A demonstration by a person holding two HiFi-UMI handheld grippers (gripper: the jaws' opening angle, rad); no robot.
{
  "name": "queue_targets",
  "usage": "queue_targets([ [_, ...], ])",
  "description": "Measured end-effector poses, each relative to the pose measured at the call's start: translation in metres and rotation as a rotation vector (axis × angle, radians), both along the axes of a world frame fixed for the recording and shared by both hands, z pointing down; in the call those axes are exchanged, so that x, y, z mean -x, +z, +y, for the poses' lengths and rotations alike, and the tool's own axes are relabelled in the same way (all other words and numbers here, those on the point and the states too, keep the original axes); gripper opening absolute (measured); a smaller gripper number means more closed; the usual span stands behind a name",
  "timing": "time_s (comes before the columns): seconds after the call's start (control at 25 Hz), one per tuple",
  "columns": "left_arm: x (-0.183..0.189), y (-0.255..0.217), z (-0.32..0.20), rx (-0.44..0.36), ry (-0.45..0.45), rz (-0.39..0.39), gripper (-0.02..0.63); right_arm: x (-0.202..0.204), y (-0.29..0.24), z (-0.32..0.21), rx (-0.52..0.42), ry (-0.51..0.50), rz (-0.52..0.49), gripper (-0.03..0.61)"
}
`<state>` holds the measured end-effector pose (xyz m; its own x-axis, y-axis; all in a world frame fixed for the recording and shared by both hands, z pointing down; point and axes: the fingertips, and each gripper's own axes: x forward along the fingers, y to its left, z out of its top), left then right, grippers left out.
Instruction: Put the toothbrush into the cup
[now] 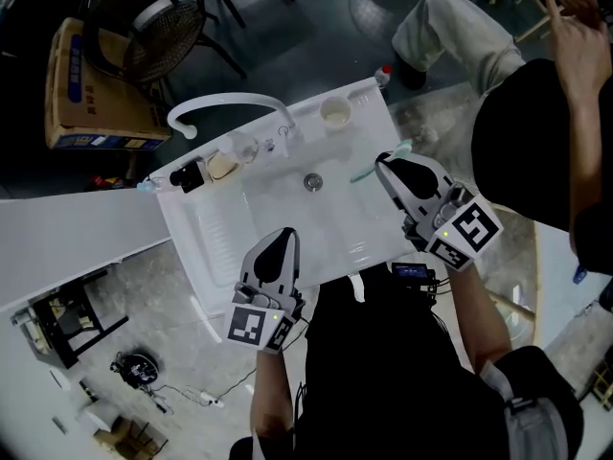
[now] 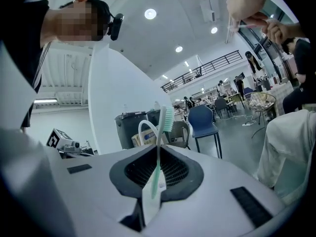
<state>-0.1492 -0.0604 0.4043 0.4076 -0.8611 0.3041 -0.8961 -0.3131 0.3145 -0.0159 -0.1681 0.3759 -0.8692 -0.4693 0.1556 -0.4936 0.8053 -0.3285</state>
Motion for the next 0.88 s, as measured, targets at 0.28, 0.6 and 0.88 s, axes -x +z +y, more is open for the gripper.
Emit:
queue_targets([
  [0.28, 0.002, 0.007, -0.009, 0.009, 0.018, -0.008, 0.011, 0.007, 0.005, -0.038, -0.016, 0.001, -0.009, 0.032],
  [0.6, -0.005, 0.014, -0.016, 0.061, 0.035, 0.02, 0.011, 0.019, 0.021, -0.09, -0.029, 0.003, -0.003, 0.032],
  [0.88, 0.0, 0.026, -0.015, 0.108, 0.011, 0.046, 0.011, 0.034, 0.039, -0.119, -0.022, -0.008, 0.019, 0.032],
])
